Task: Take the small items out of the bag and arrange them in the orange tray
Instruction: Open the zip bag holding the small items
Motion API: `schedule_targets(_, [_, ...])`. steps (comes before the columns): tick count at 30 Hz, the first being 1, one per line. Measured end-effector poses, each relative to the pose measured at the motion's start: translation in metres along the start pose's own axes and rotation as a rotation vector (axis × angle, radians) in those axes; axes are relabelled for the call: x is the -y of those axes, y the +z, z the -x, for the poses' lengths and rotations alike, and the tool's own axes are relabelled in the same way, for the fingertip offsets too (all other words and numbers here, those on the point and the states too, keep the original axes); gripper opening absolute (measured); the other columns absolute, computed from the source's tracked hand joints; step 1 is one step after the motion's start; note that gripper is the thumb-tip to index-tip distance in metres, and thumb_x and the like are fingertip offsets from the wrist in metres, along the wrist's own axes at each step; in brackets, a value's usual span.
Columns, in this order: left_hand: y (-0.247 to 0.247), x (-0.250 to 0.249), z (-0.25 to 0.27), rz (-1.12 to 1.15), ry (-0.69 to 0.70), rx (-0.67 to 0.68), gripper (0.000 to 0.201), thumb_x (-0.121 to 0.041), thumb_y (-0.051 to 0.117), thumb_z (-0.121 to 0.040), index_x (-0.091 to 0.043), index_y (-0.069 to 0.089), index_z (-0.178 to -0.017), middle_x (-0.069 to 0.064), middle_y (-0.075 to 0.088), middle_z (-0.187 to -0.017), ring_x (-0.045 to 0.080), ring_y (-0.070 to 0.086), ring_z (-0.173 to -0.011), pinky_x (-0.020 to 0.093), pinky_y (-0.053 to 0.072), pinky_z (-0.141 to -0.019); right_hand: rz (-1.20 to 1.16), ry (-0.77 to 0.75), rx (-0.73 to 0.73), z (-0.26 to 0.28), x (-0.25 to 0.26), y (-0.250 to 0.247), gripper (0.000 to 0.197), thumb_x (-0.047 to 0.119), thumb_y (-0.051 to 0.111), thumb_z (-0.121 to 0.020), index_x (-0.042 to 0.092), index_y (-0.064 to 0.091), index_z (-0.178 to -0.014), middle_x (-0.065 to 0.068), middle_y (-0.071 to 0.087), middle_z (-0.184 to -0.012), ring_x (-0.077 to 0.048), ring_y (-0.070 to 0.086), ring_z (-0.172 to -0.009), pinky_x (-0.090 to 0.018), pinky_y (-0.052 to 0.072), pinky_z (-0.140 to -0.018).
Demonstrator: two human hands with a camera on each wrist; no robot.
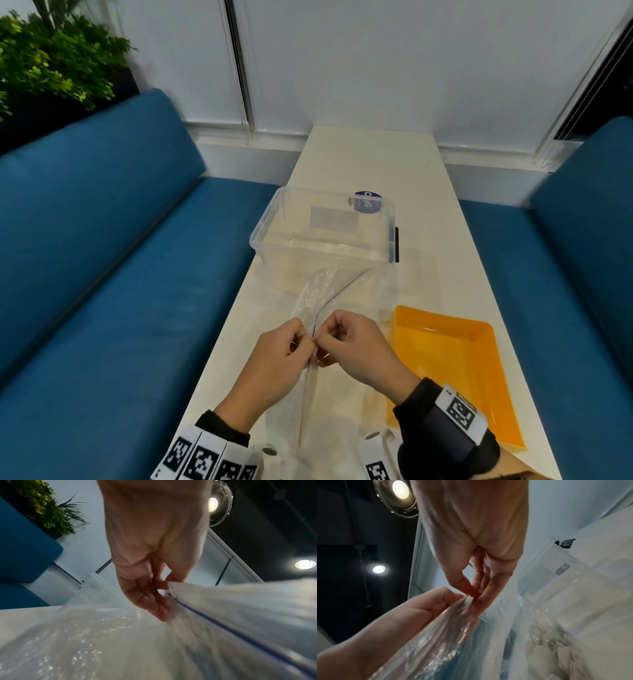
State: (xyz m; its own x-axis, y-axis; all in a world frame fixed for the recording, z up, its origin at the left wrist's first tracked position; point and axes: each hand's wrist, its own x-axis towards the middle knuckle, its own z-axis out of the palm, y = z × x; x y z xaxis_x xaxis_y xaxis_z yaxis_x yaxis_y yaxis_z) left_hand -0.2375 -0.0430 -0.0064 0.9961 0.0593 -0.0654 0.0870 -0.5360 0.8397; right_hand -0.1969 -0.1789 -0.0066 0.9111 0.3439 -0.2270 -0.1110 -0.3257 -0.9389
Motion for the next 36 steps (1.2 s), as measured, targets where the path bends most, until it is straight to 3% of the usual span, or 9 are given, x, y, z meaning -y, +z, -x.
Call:
schedule_targets(7, [-0.052, 0.015, -0.007, 0.033, -0.107, -0.332, 0.017, -0.009, 0.051, -0.087, 0.003, 0.052, -0.075, 0.000, 0.067, -0.065, 0.015, 0.060, -0.062, 0.023, 0.041, -0.055, 0.114, 0.077, -0.175, 0.000, -0.022, -0.032, 0.010, 0.007, 0.056, -0.085, 0.005, 0.055, -0.076, -0.015, 0.069, -0.077, -0.014, 0.069, -0.063, -0.025, 0.059, -0.063])
schedule_targets(10, [-0.051, 0.013, -0.004, -0.040, -0.090, -0.327, 0.014, -0.012, 0.054, -0.088, -0.003, 0.052, -0.077, -0.002, 0.059, -0.072, 0.008, 0.051, -0.061, 0.011, 0.037, -0.049, 0.058, 0.060, -0.131, 0.001, -0.020, -0.024, 0.007, 0.009, 0.055, -0.087, 0.008, 0.051, -0.082, -0.013, 0.069, -0.084, -0.014, 0.071, -0.070, -0.029, 0.060, -0.067])
schedule_targets(15, [-0.035, 0.012, -0.002, 0.039, -0.107, -0.139, 0.030, -0.010, 0.052, -0.088, -0.031, 0.037, -0.104, -0.011, 0.054, -0.109, 0.009, 0.060, -0.096, 0.014, 0.044, -0.065, -0.098, 0.022, -0.005, -0.003, -0.008, -0.004, 0.032, 0.004, 0.052, -0.090, 0.028, 0.032, -0.100, -0.007, 0.064, -0.105, -0.017, 0.068, -0.087, -0.024, 0.057, -0.069])
schedule_targets(19, [-0.030, 0.005, -0.008, 0.220, -0.222, -0.013, 0.025, -0.004, 0.052, -0.088, -0.019, 0.059, -0.107, -0.004, 0.067, -0.085, 0.014, 0.062, -0.082, 0.019, 0.048, -0.073, -0.235, 0.172, 0.041, -0.008, -0.004, 0.006, 0.051, 0.020, 0.063, -0.088, 0.031, 0.026, -0.122, -0.010, 0.067, -0.093, -0.017, 0.066, -0.080, -0.027, 0.057, -0.067])
schedule_targets(22, [-0.034, 0.000, -0.014, 0.465, -0.337, -0.012, 0.026, 0.006, 0.046, -0.087, -0.008, 0.066, -0.093, 0.000, 0.059, -0.069, 0.013, 0.055, -0.066, 0.020, 0.045, -0.064, -0.372, 0.238, 0.090, -0.013, -0.004, -0.002, 0.012, 0.011, 0.053, -0.094, 0.012, 0.054, -0.107, -0.006, 0.068, -0.083, -0.016, 0.065, -0.074, -0.032, 0.055, -0.070])
schedule_targets(25, [-0.047, 0.003, -0.014, 0.547, -0.370, -0.022, 0.023, 0.008, 0.045, -0.087, -0.004, 0.065, -0.090, 0.003, 0.054, -0.067, 0.014, 0.049, -0.062, 0.022, 0.043, -0.061, -0.540, 0.259, 0.094, -0.018, -0.006, -0.019, 0.016, 0.011, 0.047, -0.097, 0.008, 0.063, -0.097, -0.004, 0.070, -0.074, -0.019, 0.067, -0.078, -0.037, 0.055, -0.077])
schedule_targets(30, [-0.071, 0.024, -0.004, 0.359, -0.327, 0.041, 0.024, 0.007, 0.045, -0.087, -0.009, 0.062, -0.095, 0.005, 0.060, -0.080, 0.018, 0.056, -0.075, 0.026, 0.050, -0.070, -0.537, 0.184, -0.007, -0.028, 0.009, -0.048, 0.023, 0.018, 0.040, -0.101, 0.009, 0.061, -0.098, -0.007, 0.064, -0.074, -0.019, 0.064, -0.077, -0.032, 0.054, -0.070])
schedule_targets(33, [-0.088, 0.037, 0.009, 0.147, -0.273, 0.182, 0.034, -0.003, 0.053, -0.087, -0.028, 0.053, -0.110, -0.001, 0.063, -0.098, 0.017, 0.063, -0.086, 0.034, 0.055, -0.080, -0.470, 0.097, -0.056, -0.036, 0.028, -0.061, 0.025, 0.017, 0.038, -0.101, 0.010, 0.061, -0.092, -0.008, 0.062, -0.074, -0.021, 0.062, -0.076, -0.032, 0.053, -0.069])
schedule_targets(36, [-0.102, 0.036, 0.018, -0.076, -0.221, 0.328, 0.082, -0.026, 0.071, -0.074, -0.055, 0.018, -0.130, -0.017, 0.046, -0.123, 0.004, 0.058, -0.103, 0.025, 0.049, -0.089, -0.241, -0.019, -0.014, -0.040, 0.042, -0.063, 0.024, 0.017, 0.040, -0.099, 0.011, 0.062, -0.092, -0.007, 0.061, -0.075, -0.018, 0.062, -0.072, -0.026, 0.052, -0.064])
